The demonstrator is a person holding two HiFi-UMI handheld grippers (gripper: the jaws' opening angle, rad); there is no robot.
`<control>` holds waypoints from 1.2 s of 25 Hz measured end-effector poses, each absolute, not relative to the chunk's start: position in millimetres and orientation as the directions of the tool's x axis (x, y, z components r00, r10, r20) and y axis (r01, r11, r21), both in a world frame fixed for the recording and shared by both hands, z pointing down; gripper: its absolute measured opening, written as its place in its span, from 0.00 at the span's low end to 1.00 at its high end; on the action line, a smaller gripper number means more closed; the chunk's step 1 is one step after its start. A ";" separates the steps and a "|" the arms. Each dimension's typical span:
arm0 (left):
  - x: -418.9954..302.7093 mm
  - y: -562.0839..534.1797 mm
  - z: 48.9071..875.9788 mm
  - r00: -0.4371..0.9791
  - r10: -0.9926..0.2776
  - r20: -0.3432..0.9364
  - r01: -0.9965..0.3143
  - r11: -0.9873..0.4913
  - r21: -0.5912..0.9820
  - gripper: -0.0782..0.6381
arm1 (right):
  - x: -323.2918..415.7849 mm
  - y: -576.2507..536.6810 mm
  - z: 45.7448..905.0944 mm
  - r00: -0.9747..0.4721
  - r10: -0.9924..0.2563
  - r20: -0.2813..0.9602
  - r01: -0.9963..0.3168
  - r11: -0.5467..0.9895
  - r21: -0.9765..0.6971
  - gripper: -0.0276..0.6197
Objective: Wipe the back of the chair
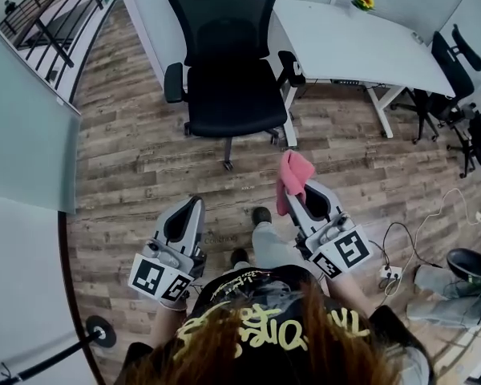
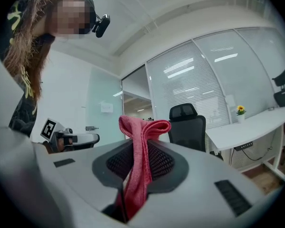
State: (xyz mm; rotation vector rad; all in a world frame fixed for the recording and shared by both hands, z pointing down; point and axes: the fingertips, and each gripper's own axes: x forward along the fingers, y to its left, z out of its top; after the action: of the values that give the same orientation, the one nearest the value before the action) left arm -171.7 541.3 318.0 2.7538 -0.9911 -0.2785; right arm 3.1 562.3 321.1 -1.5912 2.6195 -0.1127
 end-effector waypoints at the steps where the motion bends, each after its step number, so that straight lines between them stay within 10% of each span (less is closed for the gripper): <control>1: -170.1 537.8 317.4 0.758 -0.643 -0.108 -0.606 -0.756 0.248 0.09 | 2.2 558.0 321.3 -0.465 -0.885 -0.027 -0.879 0.465 -0.105 0.15; 30: -49.8 347.7 304.2 0.690 -0.719 -0.085 -0.702 -0.693 0.165 0.09 | 98.9 334.8 326.3 -0.606 -0.793 -0.063 -0.778 0.607 -0.162 0.15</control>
State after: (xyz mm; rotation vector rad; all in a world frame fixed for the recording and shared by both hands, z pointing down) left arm -49.8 347.7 304.2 2.7770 -1.1720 -0.2173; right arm 98.9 334.8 326.3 -1.3264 2.6991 -0.1781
